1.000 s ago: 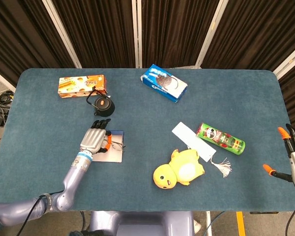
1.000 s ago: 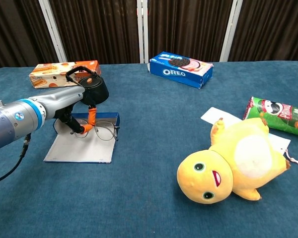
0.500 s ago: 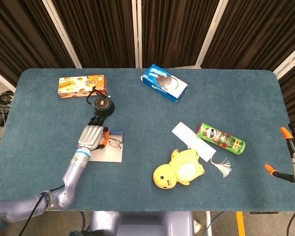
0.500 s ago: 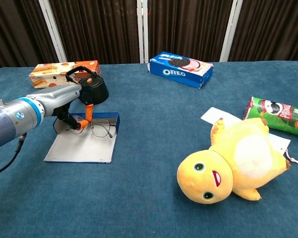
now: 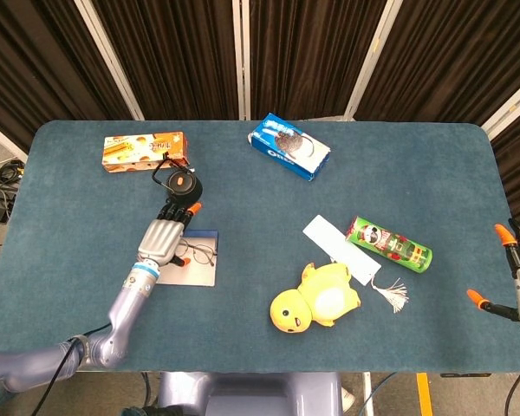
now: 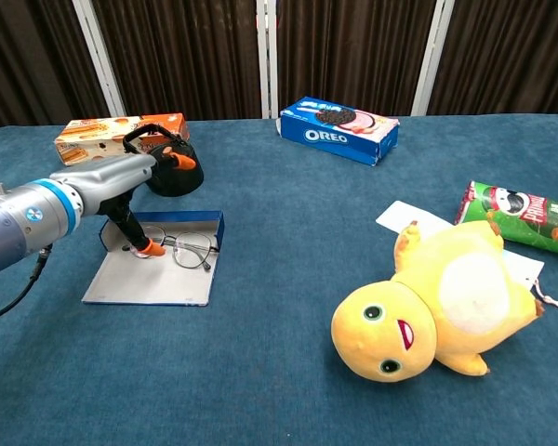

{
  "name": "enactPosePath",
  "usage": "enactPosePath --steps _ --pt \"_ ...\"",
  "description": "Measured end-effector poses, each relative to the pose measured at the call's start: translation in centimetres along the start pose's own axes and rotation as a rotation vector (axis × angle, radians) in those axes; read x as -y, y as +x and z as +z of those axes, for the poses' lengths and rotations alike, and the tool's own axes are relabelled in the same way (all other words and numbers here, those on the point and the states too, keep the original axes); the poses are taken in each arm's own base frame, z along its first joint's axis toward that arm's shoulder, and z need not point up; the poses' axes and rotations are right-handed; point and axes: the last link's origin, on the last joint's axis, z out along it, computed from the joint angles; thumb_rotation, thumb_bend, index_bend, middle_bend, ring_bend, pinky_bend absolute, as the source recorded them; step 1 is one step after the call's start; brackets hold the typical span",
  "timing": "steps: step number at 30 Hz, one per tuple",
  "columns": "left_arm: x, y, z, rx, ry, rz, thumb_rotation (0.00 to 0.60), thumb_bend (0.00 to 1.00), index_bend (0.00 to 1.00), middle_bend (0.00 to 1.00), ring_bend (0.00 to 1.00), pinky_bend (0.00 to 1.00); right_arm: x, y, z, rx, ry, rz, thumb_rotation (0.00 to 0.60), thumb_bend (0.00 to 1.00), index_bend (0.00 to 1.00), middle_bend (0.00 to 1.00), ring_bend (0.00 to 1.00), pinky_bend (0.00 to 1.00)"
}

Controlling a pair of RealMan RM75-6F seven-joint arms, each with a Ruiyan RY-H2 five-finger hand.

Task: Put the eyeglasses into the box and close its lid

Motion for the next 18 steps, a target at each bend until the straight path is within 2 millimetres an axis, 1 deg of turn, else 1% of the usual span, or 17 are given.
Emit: enactPosePath --steps 7,12,18 --pt "-0.3 -0.6 1.1 0.018 0.014 0.028 0.6 0.13 0.0 0.0 0.0 0.0 -0.3 -0.1 0.2 0.004 -0.012 -0.001 0.6 0.0 0.0 0.0 0.0 0.0" --pt "-0.4 -0.5 1.8 0.017 0.023 0.027 0.6 0.13 0.0 0.0 0.0 0.0 -0.4 -0.2 0.3 0.007 -0.018 -0.001 0.6 0.0 0.0 0.0 0.0 0.0" --pt "0.0 -0.5 2.8 0.007 0.042 0.017 0.6 0.14 0.0 0.0 0.0 0.0 -0.5 -0.3 0.4 0.012 -0.024 -0.005 0.6 0.0 0.0 0.0 0.0 0.0"
